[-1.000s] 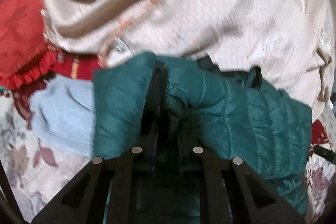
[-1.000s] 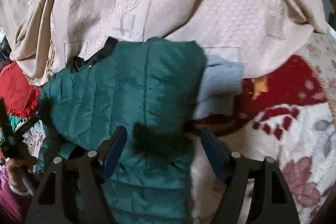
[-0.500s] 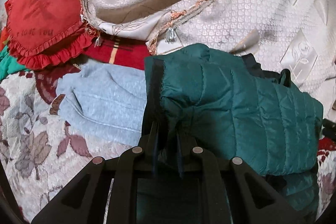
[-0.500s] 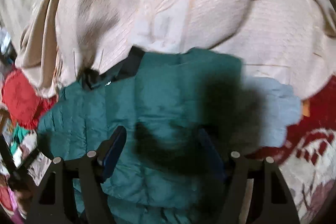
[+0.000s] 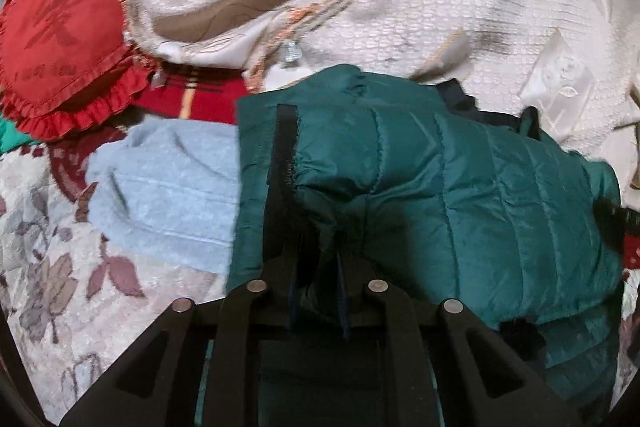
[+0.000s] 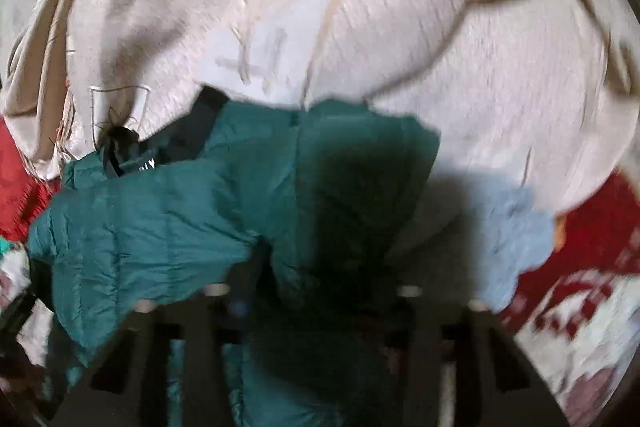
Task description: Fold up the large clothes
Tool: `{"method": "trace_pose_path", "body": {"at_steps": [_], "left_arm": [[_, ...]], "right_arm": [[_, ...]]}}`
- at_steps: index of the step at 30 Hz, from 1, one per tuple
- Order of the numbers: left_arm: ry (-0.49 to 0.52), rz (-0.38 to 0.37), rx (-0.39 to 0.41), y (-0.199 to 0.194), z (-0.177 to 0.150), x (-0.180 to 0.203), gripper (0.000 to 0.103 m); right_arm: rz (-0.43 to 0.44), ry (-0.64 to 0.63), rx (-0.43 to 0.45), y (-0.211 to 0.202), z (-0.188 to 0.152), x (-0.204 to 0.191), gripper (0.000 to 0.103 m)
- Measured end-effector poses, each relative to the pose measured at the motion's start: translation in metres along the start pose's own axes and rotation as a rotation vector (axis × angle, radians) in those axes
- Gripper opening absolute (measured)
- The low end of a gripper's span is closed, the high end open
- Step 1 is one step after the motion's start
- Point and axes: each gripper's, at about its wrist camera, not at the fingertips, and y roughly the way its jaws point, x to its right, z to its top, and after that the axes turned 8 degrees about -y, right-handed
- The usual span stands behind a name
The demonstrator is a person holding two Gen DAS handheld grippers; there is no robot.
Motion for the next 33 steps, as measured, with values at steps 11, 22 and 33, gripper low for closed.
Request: {"method": "trace_pose_path", "body": {"at_steps": [11,22,33], "left_arm": [[0.078,0.061,-0.038,0.012,-0.012,0.017,0.009],[-0.033,0.012,0.065,-0.036,-0.002,-0.005,0.022],[0.147,0.133,0.02,0.014,-0.016,0.04,0.022]], "right_arm": [[-0.065,0.038,-0.002,0.01,-0.004,0.018,0.061],[0.073,-0.084,0.044,-0.058,-0.03,-0.012,0.065],[0.029,-0.234,-0.001,0.02,-0.033,-0.094,0.065]]}}
